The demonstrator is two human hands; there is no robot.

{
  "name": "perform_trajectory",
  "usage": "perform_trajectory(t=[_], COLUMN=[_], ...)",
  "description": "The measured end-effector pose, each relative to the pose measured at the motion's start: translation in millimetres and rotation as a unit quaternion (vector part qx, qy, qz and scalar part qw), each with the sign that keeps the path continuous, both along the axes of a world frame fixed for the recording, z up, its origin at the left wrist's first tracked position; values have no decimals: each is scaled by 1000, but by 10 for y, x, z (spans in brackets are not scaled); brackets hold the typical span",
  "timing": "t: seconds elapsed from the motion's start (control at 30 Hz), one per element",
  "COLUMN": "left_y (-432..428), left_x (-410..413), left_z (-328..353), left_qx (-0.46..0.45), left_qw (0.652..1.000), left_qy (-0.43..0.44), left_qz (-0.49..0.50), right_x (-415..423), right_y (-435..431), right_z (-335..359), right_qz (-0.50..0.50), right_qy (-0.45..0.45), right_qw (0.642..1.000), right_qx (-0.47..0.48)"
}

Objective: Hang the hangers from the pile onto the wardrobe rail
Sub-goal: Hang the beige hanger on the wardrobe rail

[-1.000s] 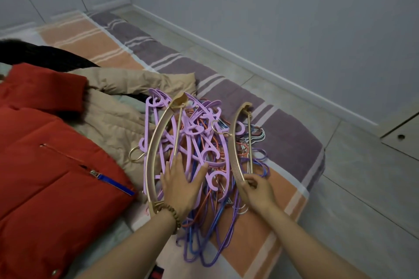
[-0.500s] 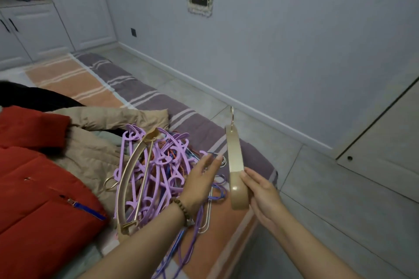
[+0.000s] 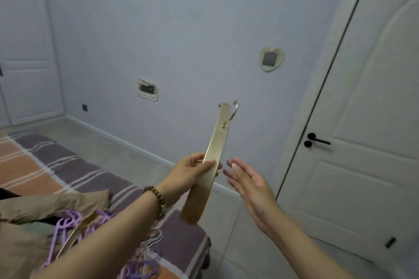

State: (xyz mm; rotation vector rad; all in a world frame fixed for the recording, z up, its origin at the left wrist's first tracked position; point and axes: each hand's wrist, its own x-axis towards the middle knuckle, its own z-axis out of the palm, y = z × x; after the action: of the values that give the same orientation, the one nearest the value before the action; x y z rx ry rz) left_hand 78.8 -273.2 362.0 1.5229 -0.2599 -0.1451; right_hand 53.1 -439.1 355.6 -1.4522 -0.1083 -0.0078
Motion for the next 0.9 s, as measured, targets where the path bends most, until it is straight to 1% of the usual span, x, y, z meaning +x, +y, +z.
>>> perform_trajectory(t=[0.13,0.2,0.27,0.37,0.47,0.57,0.63,0.8,0.9], left_y=[-191,-290,-398,-615,-945,-1354,-1658,-2431,-2923], left_x=[-334,-503,-676,-893,-1122,-1360,-1515,-1973,-2340], left_z=[909,1306,1632,2003,2277,2461,2557,2744,2791], left_qx=[31,32,48,77,70,54,53,29,9], left_qw=[992,985,976,960,942,920,903,848,826], left_qy=[-89,-111,-129,-187,-207,-211,-234,-292,-337], left_qz=[-86,-127,-166,-194,-253,-325,-355,-442,-452], right_x=[-243,-440,-698,-1136,-1615,-2089,-2406,-3256,-3755], right_y=[-289,-405,-524,-715,-952,-1240,-1463,-2094,-2509], right_z=[967,1354,1680,2081,2343,2497,2575,2784,2882], right_qz=[-13,-24,-37,-55,-99,-169,-220,-349,-403], right_qy=[-61,-87,-110,-149,-184,-212,-225,-263,-292], right_qw=[997,992,989,983,975,961,948,899,866], right_qx=[55,84,92,89,74,53,43,35,35])
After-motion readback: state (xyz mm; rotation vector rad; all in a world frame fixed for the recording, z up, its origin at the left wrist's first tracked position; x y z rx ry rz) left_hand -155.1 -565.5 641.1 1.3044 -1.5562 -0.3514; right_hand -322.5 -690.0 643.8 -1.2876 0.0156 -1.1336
